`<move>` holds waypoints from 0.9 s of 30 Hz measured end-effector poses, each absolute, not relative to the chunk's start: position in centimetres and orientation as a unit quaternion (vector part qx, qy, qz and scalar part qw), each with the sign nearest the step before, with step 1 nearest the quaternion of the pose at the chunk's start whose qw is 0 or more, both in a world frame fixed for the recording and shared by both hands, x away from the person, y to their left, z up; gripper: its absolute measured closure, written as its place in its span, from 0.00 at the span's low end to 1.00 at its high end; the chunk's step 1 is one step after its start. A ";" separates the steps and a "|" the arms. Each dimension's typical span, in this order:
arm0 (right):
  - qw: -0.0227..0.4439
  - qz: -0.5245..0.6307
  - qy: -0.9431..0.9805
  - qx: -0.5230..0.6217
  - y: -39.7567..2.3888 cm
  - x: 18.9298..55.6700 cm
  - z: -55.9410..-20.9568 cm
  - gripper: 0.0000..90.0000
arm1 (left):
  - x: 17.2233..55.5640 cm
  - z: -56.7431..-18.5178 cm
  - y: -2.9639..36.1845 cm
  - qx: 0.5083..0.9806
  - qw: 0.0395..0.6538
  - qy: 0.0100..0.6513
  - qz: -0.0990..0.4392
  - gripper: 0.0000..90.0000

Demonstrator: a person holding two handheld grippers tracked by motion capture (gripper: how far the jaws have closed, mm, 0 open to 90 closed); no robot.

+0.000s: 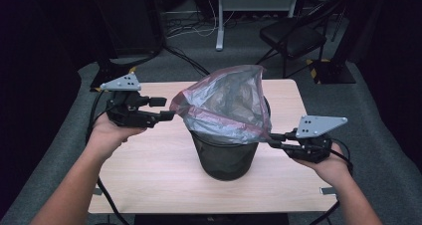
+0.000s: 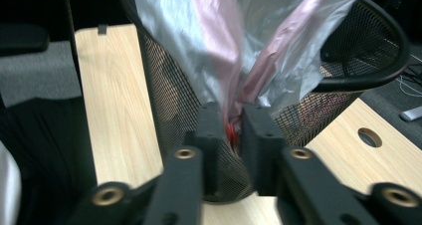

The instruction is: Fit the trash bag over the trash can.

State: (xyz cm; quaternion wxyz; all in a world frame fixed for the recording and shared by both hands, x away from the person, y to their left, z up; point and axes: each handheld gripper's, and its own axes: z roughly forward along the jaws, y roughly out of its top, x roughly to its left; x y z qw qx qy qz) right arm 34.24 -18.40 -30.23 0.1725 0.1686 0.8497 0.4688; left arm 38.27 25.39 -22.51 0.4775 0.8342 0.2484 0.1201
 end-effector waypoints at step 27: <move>0.147 0.507 0.837 0.141 -14.7 35.1 -26.4 0.52 | 38.4 -23.6 21.5 0.862 0.466 0.186 0.074 0.41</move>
